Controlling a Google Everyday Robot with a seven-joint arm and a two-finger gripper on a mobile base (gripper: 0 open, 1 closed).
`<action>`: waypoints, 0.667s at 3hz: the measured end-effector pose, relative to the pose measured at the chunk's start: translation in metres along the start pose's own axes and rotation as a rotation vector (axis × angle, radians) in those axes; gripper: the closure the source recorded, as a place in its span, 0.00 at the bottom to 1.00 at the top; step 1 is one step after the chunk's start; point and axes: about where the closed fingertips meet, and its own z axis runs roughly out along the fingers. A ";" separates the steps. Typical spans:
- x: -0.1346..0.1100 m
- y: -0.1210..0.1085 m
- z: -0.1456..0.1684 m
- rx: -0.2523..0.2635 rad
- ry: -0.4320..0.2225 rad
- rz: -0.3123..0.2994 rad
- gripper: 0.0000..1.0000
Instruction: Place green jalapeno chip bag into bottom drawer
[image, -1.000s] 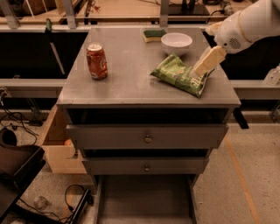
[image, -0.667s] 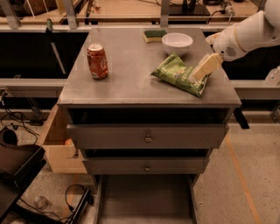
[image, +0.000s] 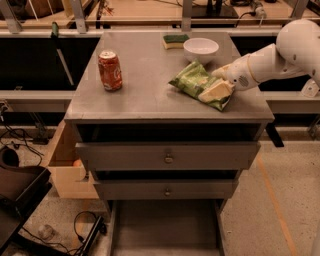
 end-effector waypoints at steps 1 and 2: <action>-0.003 0.000 -0.002 -0.004 0.000 0.001 0.72; -0.005 0.000 -0.003 -0.004 0.000 0.001 0.95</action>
Offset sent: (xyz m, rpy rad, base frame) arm -0.0002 0.0013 0.0030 0.0013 0.0033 0.0019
